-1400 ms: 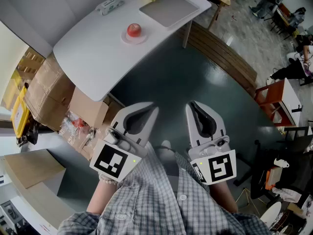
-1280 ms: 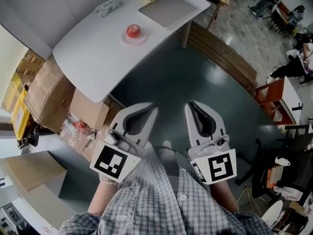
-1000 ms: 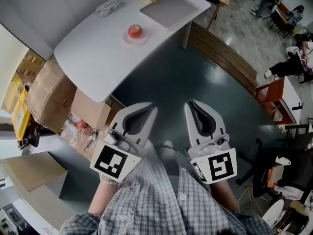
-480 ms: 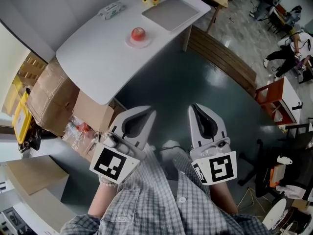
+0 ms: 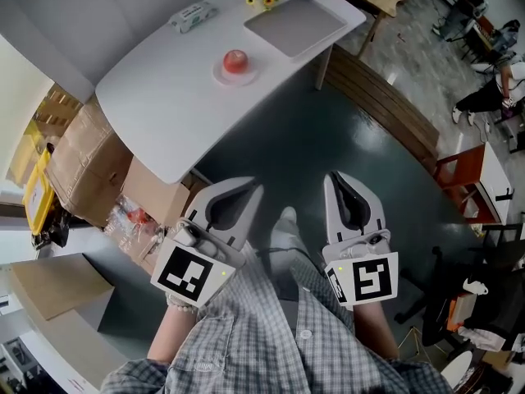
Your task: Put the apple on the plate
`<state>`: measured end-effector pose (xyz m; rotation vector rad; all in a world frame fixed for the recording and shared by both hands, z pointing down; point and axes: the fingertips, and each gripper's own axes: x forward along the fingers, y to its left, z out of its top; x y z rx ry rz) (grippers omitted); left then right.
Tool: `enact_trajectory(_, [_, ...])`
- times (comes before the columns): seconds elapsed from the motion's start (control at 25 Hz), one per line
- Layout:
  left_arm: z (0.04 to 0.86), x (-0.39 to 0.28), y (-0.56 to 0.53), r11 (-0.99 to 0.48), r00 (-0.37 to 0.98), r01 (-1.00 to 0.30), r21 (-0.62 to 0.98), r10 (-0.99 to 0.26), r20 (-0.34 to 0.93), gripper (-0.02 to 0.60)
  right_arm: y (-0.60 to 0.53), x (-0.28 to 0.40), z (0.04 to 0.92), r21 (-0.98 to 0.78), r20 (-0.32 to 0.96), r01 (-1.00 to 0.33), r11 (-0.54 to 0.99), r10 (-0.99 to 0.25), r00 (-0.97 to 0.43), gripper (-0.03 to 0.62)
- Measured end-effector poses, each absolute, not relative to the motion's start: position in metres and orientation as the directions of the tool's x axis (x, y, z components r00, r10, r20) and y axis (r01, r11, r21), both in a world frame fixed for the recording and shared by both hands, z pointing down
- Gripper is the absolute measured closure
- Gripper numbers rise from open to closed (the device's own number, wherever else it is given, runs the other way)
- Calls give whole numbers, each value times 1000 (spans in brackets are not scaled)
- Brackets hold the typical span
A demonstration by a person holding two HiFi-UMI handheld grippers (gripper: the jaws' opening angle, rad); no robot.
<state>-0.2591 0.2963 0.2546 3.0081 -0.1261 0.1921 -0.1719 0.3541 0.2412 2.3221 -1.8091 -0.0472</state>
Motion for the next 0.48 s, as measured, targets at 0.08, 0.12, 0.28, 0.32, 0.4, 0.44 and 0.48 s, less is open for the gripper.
enact_trajectory(0.08, [253, -243, 289, -986, 988, -107, 127, -91, 127, 572, 344, -157, 242, 178, 104, -962, -209, -968, 230, 568])
enact_trajectory(0.12, [250, -235, 286, -983, 988, -116, 141, -100, 121, 572, 339, -150, 242, 178, 108, -964, -195, -970, 216, 568])
enact_trajectory(0.28, [242, -202, 269, -970, 987, -151, 191, -138, 83, 572, 321, -116, 239, 180, 116, -973, -141, -980, 164, 568])
enact_trajectory(0.32, [241, -193, 264, -967, 986, -162, 195, -150, 76, 572, 317, -107, 239, 182, 122, -975, -131, -980, 155, 568])
enact_trajectory(0.4, [240, -177, 257, -962, 982, -185, 202, -173, 75, 572, 310, -91, 241, 189, 132, -976, -109, -982, 135, 568])
enact_trajectory(0.44, [240, -170, 254, -960, 980, -196, 202, -184, 77, 572, 307, -84, 241, 196, 136, -976, -97, -983, 125, 568])
enact_trajectory(0.48, [239, -163, 252, -958, 978, -205, 200, -193, 79, 572, 304, -76, 242, 203, 141, -975, -87, -983, 117, 568])
